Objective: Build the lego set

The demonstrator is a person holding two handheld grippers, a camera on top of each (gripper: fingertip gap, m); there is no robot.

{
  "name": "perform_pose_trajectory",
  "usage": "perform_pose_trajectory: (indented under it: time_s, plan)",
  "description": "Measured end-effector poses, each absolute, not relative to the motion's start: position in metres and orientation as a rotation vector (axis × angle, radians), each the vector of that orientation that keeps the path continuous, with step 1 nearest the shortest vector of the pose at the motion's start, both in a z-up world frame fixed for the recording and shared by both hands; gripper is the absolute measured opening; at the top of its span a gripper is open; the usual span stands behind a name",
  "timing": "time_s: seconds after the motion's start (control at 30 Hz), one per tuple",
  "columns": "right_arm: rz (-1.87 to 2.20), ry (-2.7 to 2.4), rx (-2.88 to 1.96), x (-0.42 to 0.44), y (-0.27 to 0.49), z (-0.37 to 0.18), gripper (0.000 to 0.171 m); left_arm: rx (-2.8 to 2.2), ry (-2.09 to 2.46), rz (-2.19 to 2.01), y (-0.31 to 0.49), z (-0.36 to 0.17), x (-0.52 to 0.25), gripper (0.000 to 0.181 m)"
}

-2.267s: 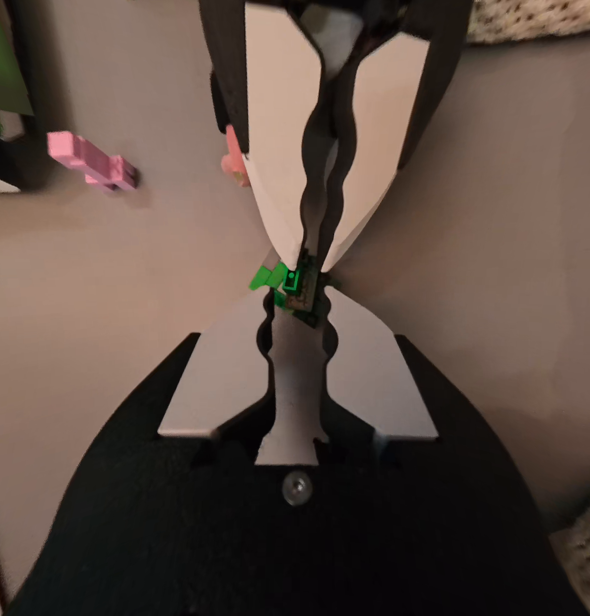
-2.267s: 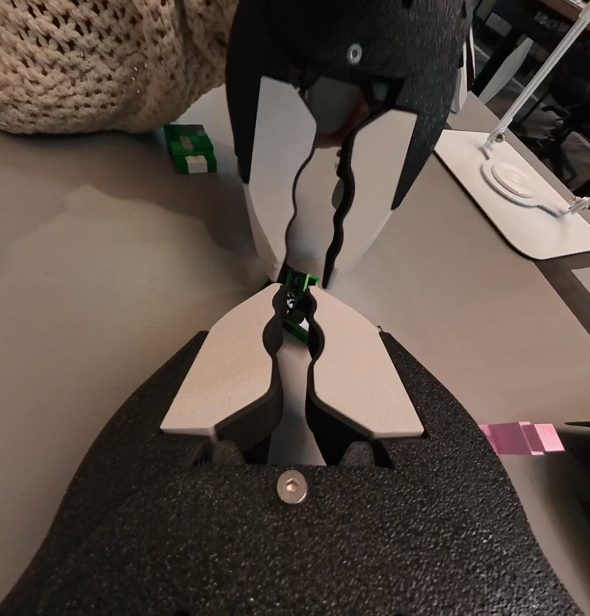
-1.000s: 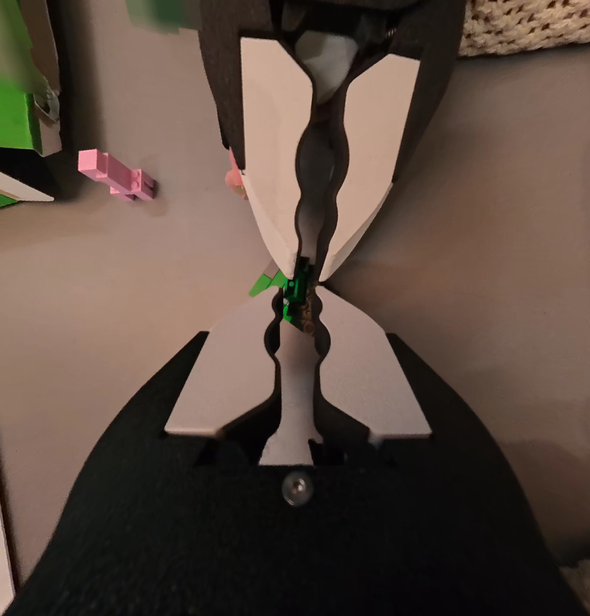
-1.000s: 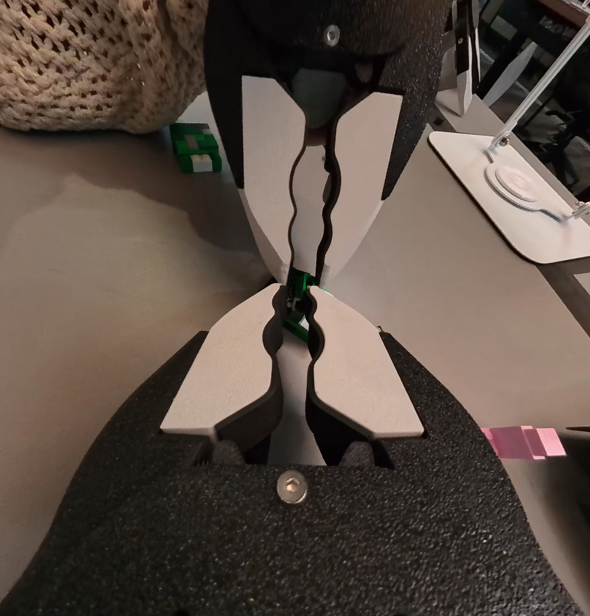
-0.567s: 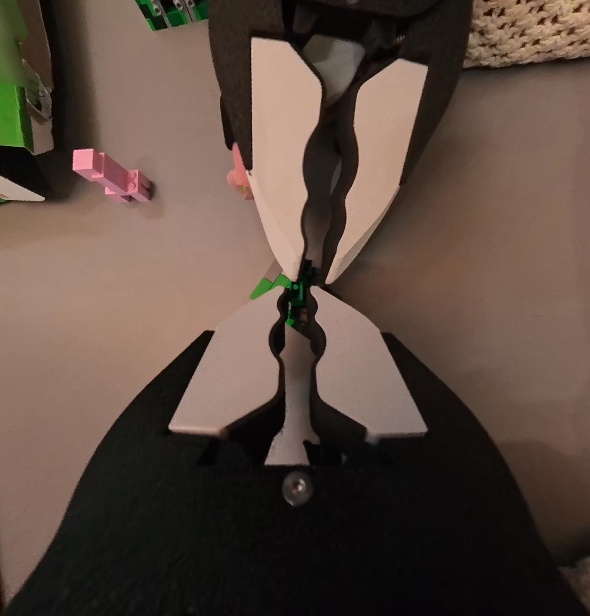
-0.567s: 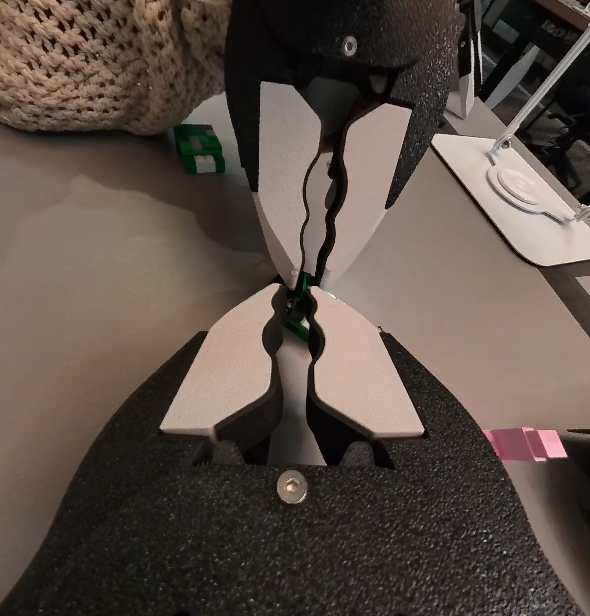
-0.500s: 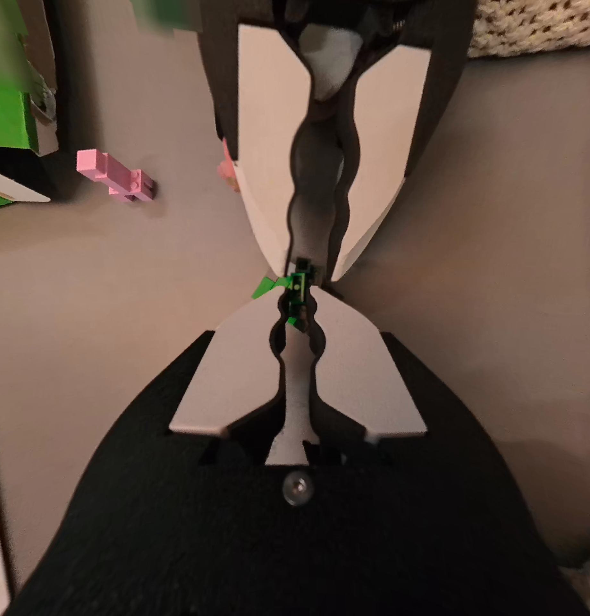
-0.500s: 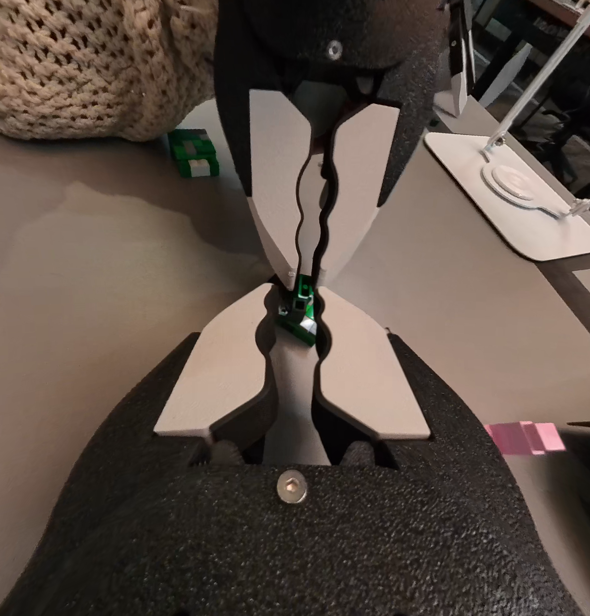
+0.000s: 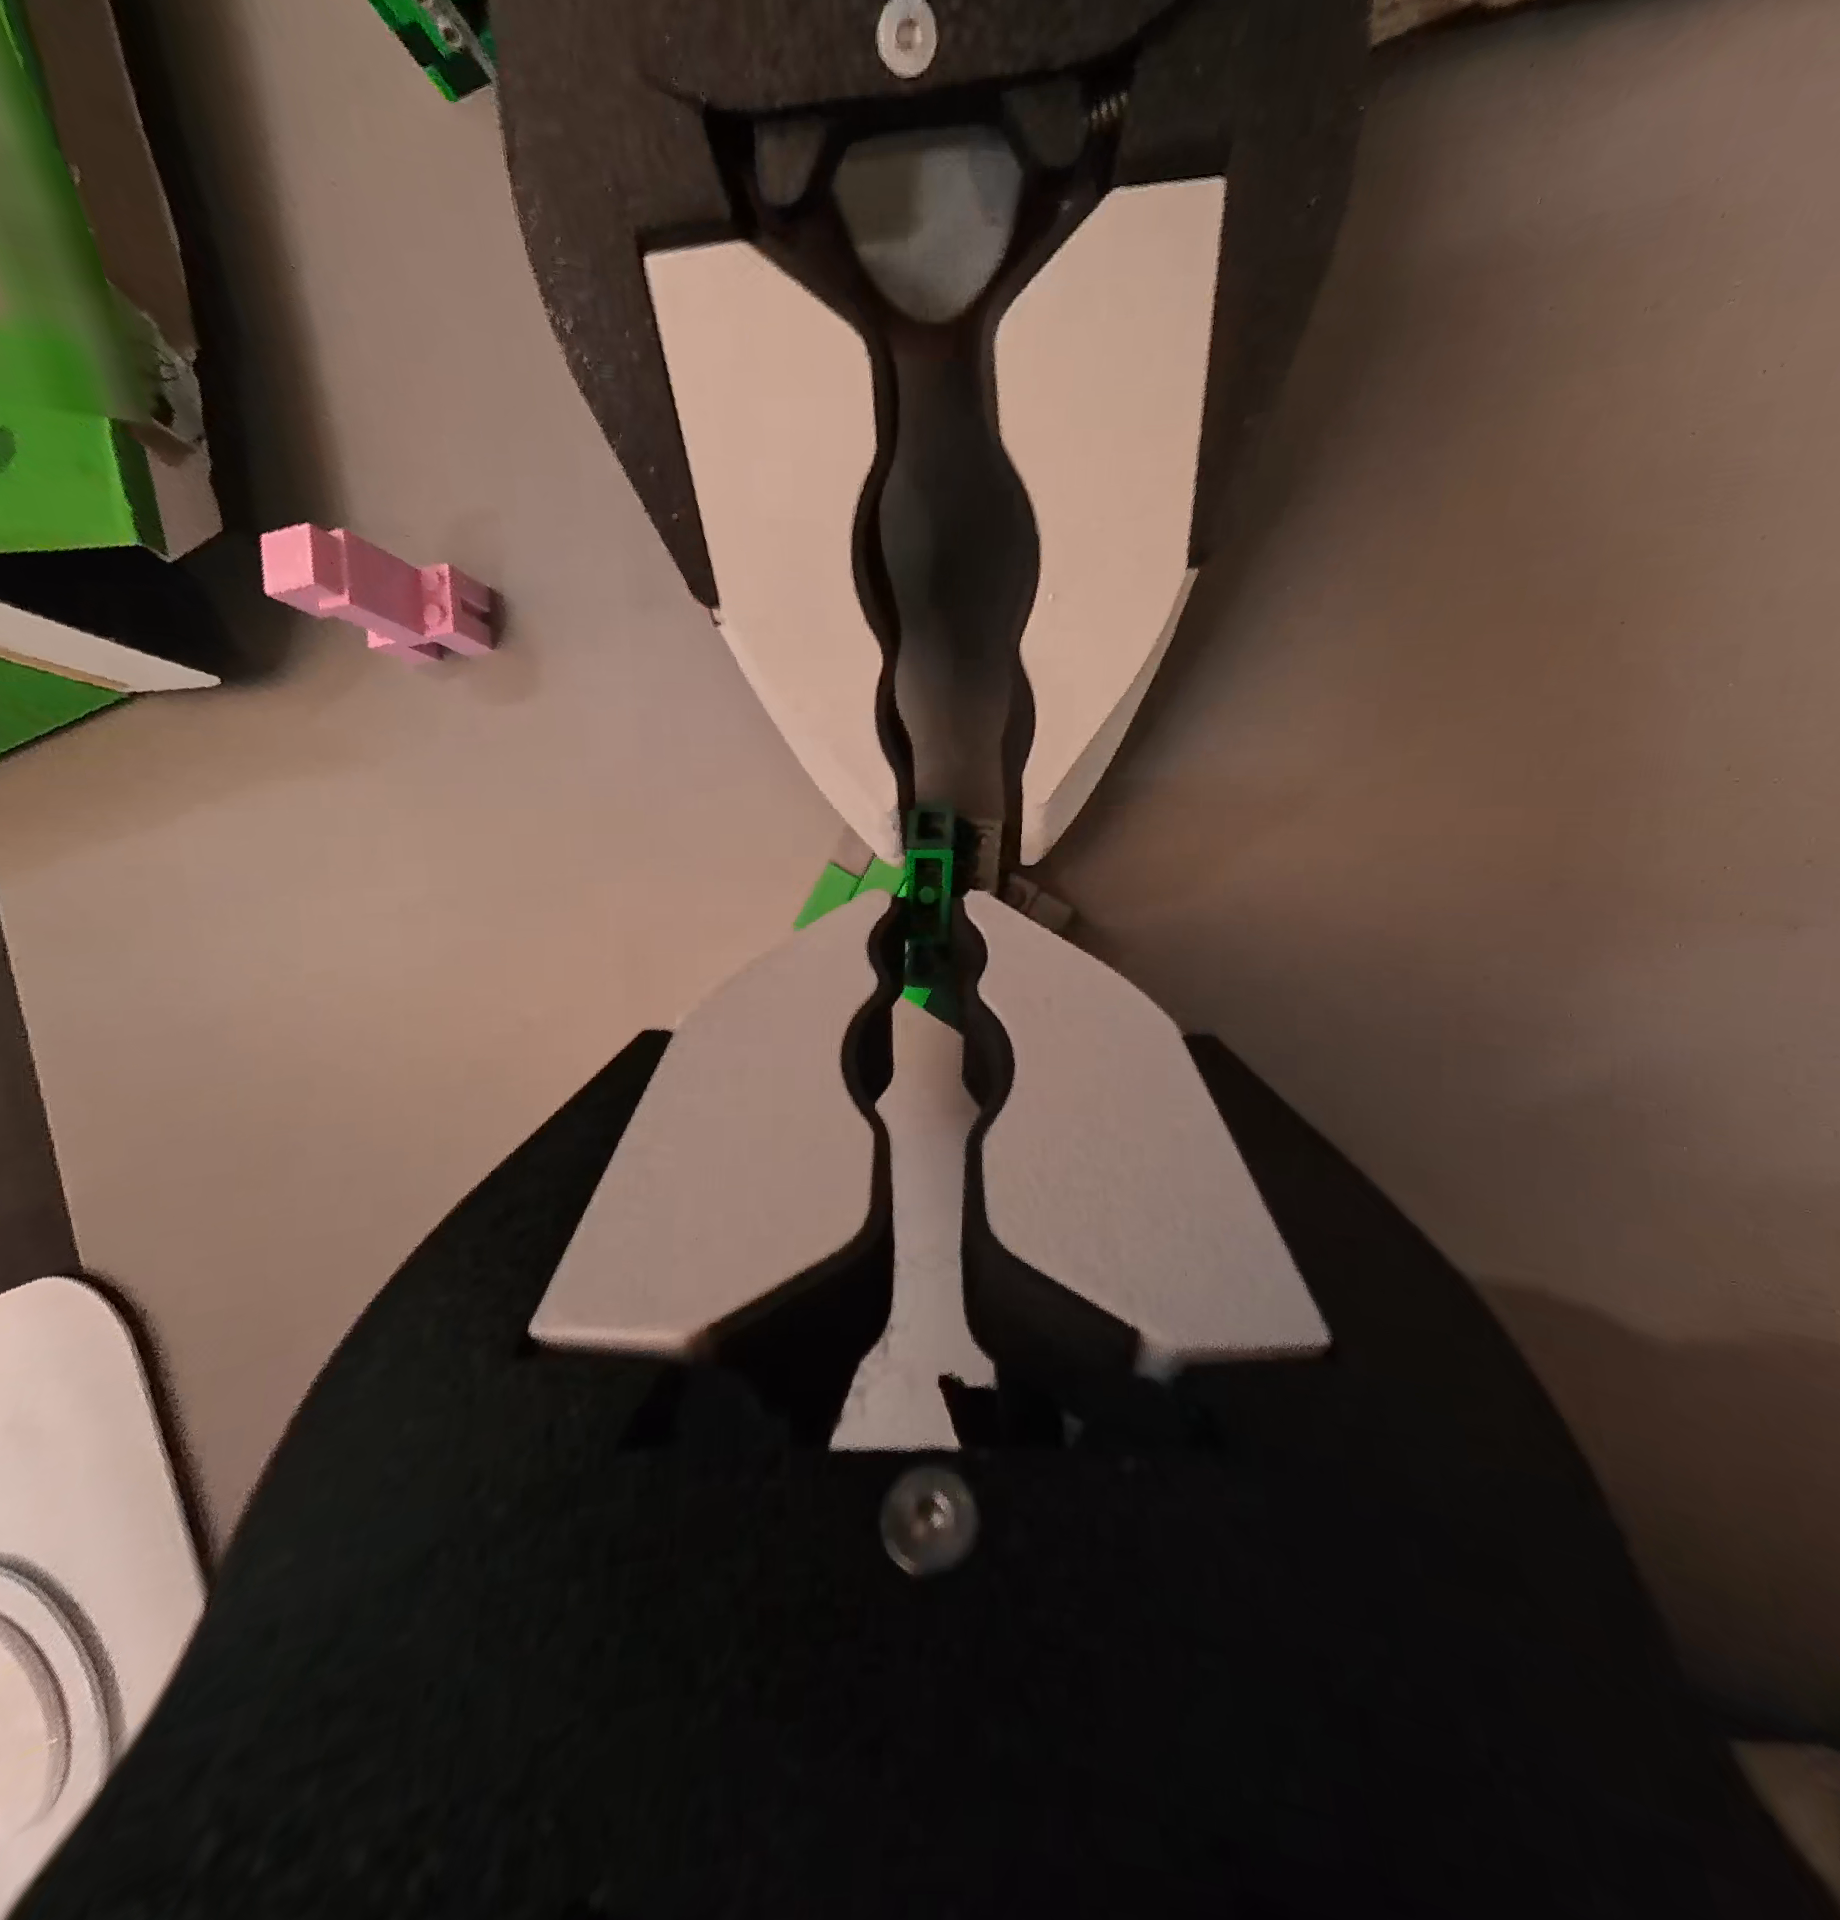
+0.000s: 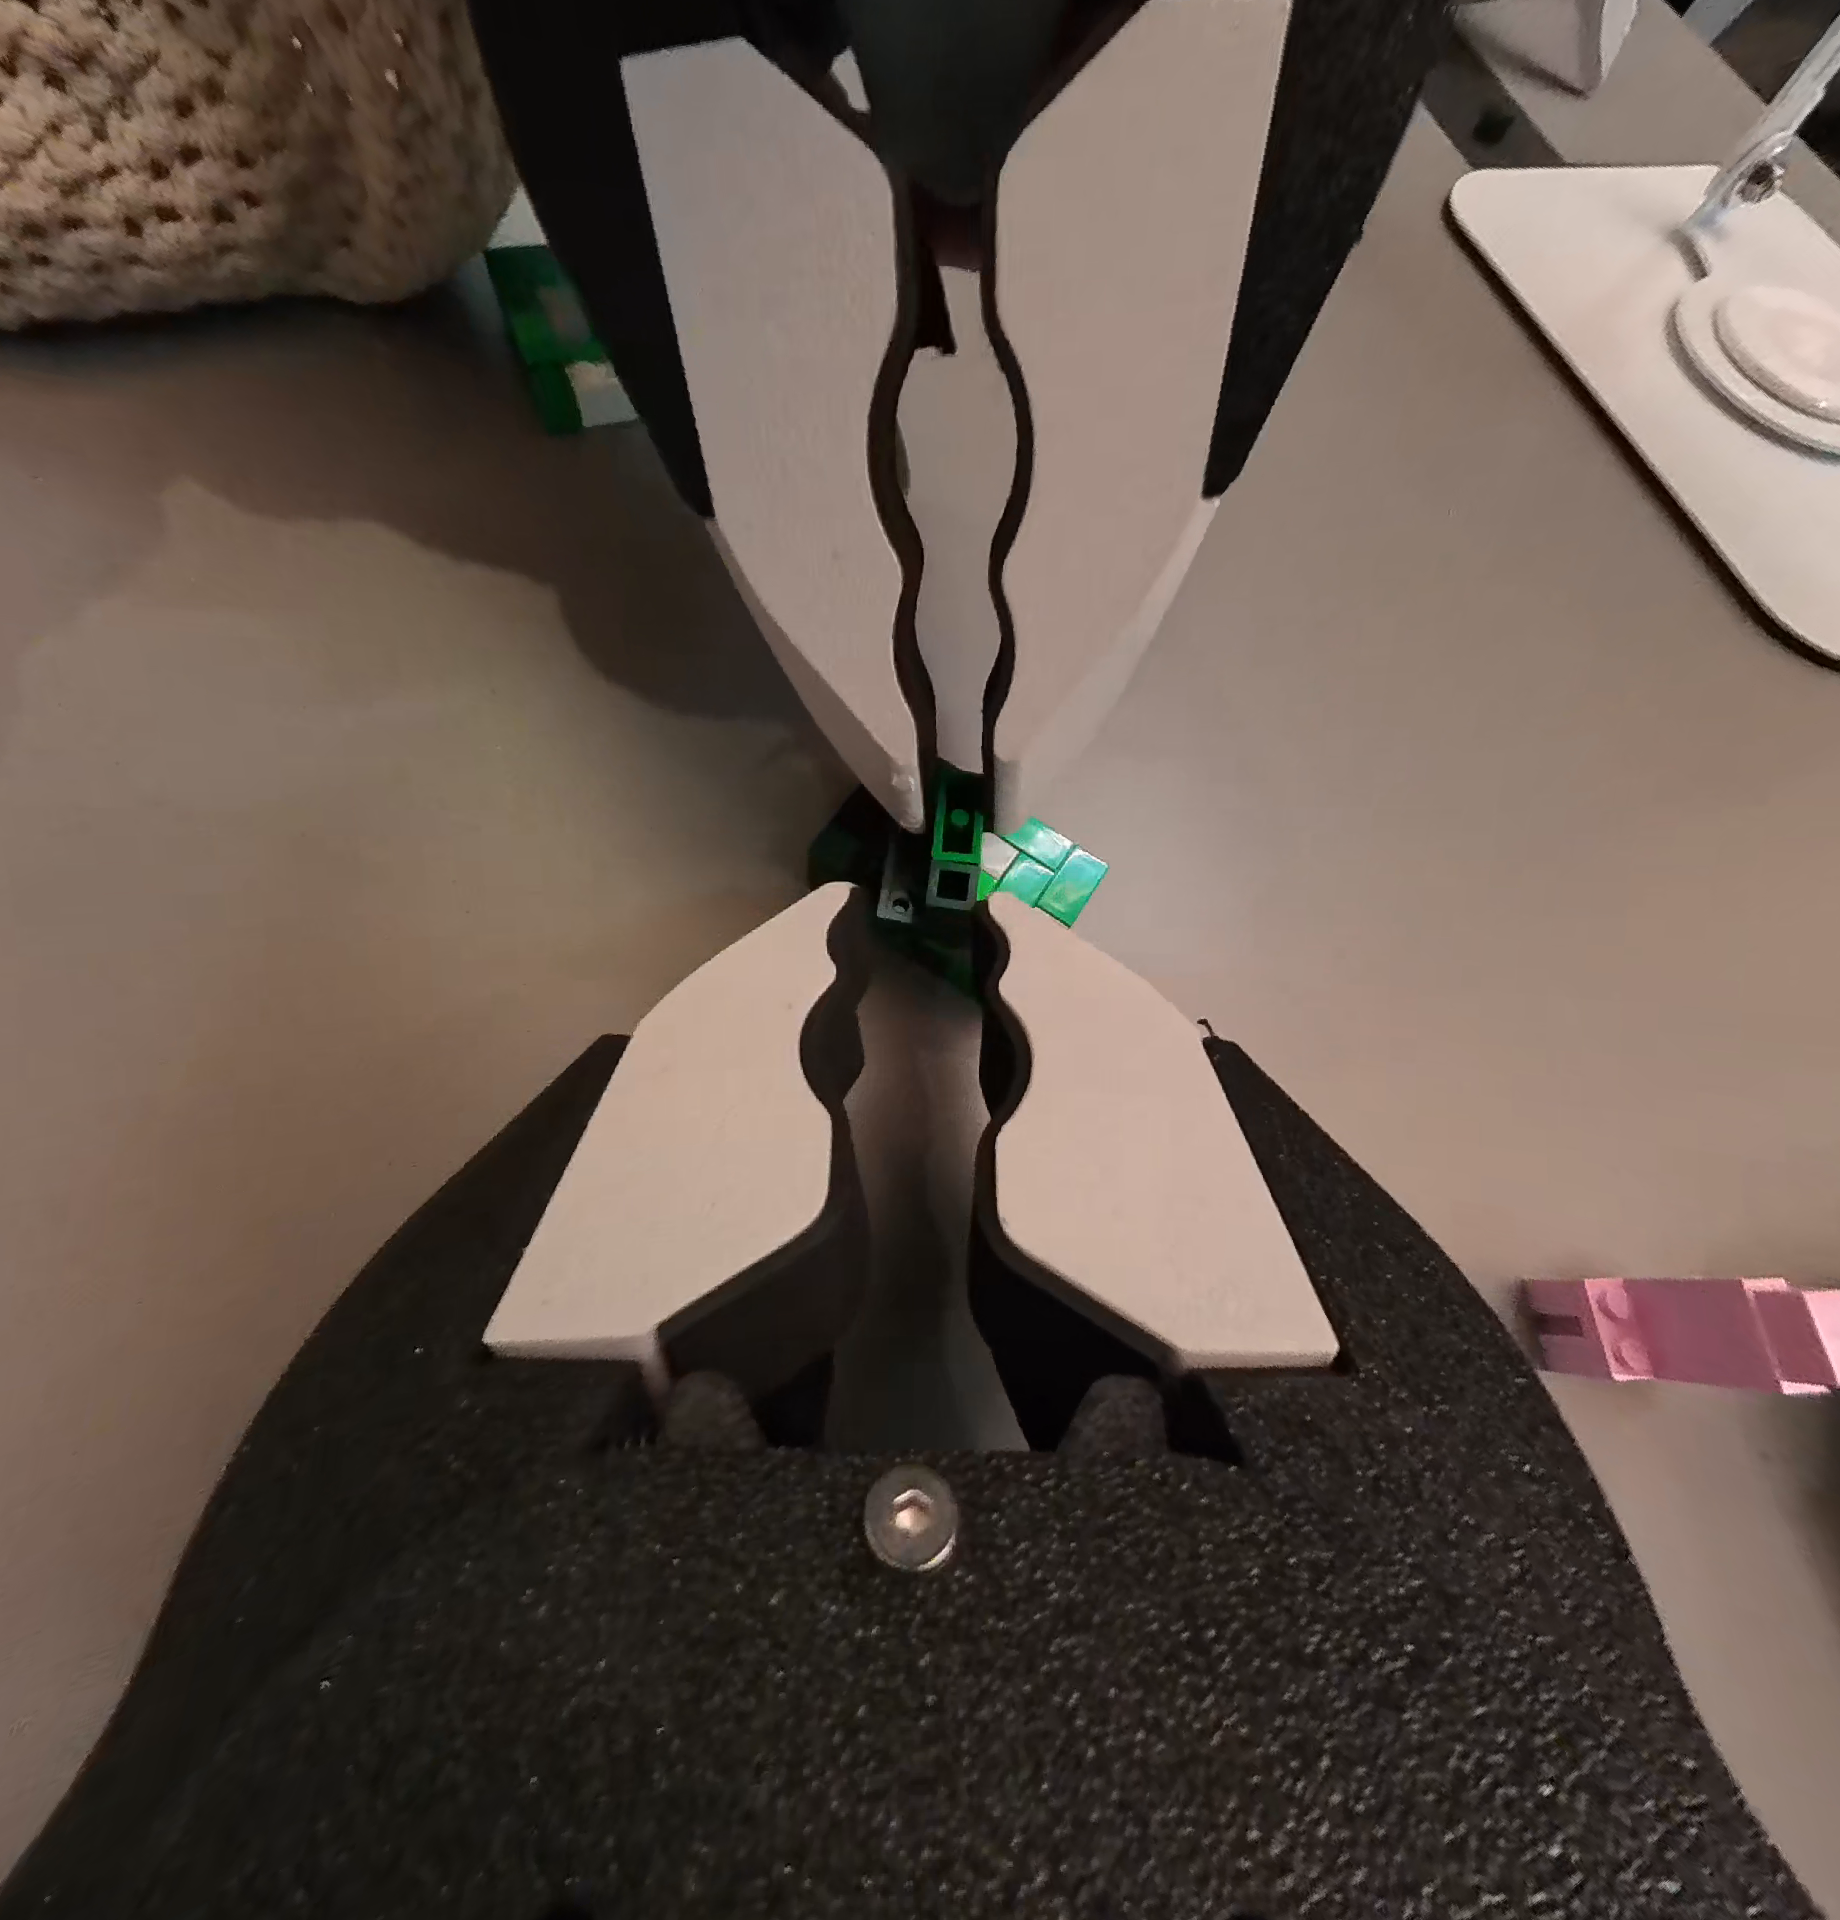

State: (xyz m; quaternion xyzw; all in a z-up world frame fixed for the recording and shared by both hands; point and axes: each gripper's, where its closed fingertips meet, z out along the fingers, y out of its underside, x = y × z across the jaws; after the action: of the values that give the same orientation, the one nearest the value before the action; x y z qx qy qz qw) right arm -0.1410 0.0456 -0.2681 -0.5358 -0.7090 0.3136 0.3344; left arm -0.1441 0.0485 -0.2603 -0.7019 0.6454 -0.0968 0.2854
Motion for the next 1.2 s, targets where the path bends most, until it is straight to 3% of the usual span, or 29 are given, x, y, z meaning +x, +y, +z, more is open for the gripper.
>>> perform_pose_trajectory:
  time_s: [1.2]
  plan:
    - [0.837, -1.775, -1.253, -0.148, 0.041, -0.253, 0.016, -1.811, 1.705, -0.255, 0.045, -0.248, -0.151, 0.008]
